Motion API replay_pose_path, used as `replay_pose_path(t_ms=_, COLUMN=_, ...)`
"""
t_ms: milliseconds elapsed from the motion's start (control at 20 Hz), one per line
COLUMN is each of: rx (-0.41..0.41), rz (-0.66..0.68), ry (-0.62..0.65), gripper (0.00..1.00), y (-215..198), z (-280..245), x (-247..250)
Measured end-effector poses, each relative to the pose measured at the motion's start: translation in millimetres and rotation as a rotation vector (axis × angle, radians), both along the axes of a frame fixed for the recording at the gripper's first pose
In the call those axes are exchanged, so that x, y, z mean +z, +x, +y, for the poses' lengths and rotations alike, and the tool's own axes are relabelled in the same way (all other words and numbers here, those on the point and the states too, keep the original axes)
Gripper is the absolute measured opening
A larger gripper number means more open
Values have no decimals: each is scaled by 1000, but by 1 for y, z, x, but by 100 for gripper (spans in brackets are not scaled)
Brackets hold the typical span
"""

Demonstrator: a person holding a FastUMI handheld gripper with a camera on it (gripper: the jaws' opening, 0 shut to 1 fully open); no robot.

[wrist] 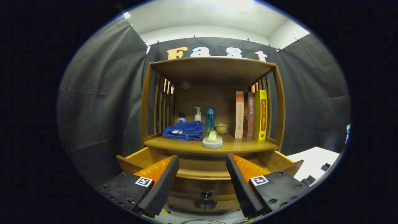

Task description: Pull open the drawer, take out the items inside it, and place them on the countertop above the cabinet.

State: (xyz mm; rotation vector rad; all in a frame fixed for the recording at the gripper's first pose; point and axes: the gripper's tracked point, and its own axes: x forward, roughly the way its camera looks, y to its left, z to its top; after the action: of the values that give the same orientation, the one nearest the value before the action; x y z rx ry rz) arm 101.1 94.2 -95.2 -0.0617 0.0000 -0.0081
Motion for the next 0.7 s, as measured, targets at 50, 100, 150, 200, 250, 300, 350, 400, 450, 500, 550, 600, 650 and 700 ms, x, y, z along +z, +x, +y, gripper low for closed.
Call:
replay_pose_path(t_ms=50, rx=3, rz=7, ry=1, gripper=99, y=-1, z=1, x=-8)
replay_pose_path(t_ms=100, rx=4, rz=14, ry=3, gripper=99, y=-2, z=3, x=-17)
replay_pose_path(t_ms=150, rx=5, rz=23, ry=8, gripper=99, y=-3, z=4, x=-28)
replay_pose_path(t_ms=200, rx=4, rz=37, ry=12, gripper=99, y=-3, z=5, x=-37)
replay_pose_path(t_ms=250, rx=1, rz=49, ry=17, gripper=99, y=-3, z=6, x=-46)
replay_pose_path(t_ms=300, rx=2, rz=60, ry=20, gripper=99, y=-4, z=8, x=-54)
replay_pose_path(t_ms=350, rx=2, rz=71, ry=20, gripper=99, y=-4, z=9, x=-62)
replay_pose_path(t_ms=400, rx=0, rz=82, ry=16, gripper=99, y=-4, z=8, x=-69)
replay_pose_path(t_ms=450, rx=-4, rz=86, ry=11, gripper=99, y=-4, z=7, x=-74)
replay_pose_path(t_ms=500, rx=-12, rz=92, ry=4, gripper=99, y=-4, z=4, x=-78)
replay_pose_path(t_ms=550, rx=-19, rz=95, ry=1, gripper=99, y=-3, z=1, x=-82)
replay_pose_path(t_ms=600, rx=-26, rz=95, ry=1, gripper=99, y=-3, z=-1, x=-86)
replay_pose_path(t_ms=650, rx=-33, rz=98, ry=-1, gripper=99, y=-2, z=-5, x=-89)
replay_pose_path(t_ms=700, rx=-39, rz=101, ry=-3, gripper=99, y=-1, z=-8, x=-93)
